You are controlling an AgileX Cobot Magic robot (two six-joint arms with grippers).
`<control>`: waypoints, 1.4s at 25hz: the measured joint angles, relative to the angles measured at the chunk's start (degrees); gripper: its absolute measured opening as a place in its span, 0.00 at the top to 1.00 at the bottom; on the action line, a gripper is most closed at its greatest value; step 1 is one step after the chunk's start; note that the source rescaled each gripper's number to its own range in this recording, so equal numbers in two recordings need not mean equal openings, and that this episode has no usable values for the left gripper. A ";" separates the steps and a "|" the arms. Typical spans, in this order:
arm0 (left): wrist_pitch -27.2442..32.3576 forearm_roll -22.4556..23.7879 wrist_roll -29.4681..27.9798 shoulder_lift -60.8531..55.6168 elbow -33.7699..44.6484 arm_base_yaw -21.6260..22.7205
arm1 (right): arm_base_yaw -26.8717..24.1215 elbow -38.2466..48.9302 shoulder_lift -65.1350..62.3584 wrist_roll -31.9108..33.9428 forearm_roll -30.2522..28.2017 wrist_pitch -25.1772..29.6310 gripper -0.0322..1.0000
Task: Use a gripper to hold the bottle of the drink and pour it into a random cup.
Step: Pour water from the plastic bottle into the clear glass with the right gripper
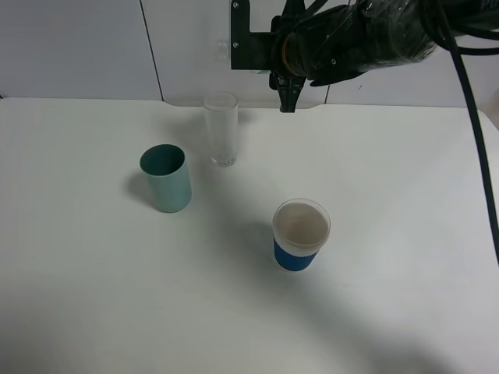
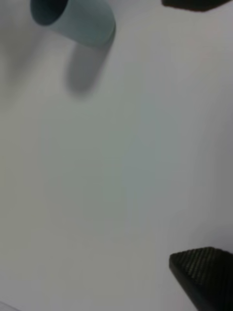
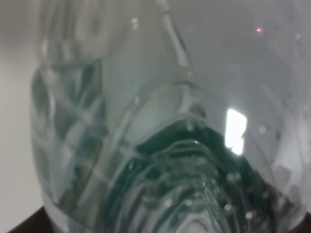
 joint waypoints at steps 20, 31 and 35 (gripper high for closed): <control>0.00 0.00 0.00 0.00 0.00 0.00 | 0.00 0.00 0.00 -5.06 0.00 0.25 0.97; 0.00 0.00 0.00 0.00 0.00 0.00 | 0.00 0.00 0.00 -7.98 0.00 0.30 0.97; 0.00 0.00 0.00 0.00 0.00 0.00 | 0.00 0.00 0.00 -8.88 0.00 0.43 0.97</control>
